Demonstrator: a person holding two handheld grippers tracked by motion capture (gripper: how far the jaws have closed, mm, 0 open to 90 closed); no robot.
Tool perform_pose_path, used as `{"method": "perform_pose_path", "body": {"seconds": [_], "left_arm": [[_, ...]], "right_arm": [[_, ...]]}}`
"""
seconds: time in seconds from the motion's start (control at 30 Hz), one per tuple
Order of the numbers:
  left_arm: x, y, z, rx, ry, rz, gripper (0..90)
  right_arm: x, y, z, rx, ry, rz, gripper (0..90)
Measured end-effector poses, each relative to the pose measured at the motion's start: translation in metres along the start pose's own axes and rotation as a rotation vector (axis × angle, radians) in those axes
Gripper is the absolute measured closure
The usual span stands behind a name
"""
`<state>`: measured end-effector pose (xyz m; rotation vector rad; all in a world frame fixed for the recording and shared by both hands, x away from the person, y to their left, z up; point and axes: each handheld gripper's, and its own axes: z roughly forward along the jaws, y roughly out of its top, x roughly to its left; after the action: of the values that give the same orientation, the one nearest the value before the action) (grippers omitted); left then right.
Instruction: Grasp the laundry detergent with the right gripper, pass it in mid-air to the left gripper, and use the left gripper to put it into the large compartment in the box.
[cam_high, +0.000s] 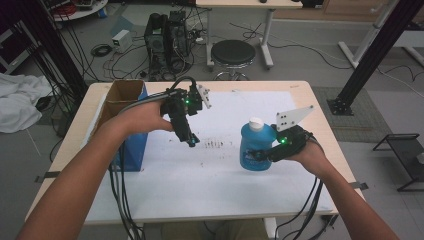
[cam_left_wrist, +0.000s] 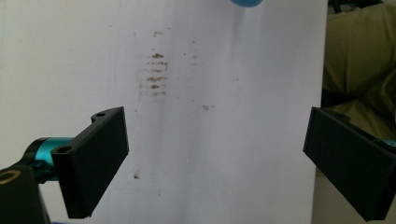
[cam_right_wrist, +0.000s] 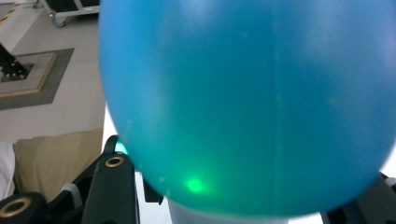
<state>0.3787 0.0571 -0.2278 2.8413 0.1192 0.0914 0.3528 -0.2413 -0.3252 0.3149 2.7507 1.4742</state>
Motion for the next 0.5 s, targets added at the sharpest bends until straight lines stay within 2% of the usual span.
{"method": "perform_pose_path", "body": {"seconds": [0.03,0.13,0.17,0.23,0.27,0.5], "left_arm": [[-0.003,0.002,0.0,0.005,-0.002,0.006,6.7],[-0.012,0.008,0.001,0.004,-0.025,0.027,6.7],[-0.013,0.01,0.001,0.011,-0.028,0.033,6.7],[-0.014,0.011,0.001,0.013,-0.03,0.037,6.7],[-0.015,0.013,0.001,0.019,-0.029,0.042,6.7],[-0.017,0.028,-0.003,0.02,-0.045,0.05,6.6]], "right_arm": [[0.002,0.001,0.001,-0.004,0.011,0.013,43.8],[0.003,0.006,0.01,0.004,0.04,-0.023,43.8],[0.002,0.008,0.013,-0.007,0.042,-0.054,43.8],[0.001,0.009,0.016,0.003,0.061,-0.075,43.8],[0.001,0.01,0.018,0.006,0.067,-0.071,43.8],[-0.004,0.019,0.027,0.018,0.069,-0.096,43.8]]}}
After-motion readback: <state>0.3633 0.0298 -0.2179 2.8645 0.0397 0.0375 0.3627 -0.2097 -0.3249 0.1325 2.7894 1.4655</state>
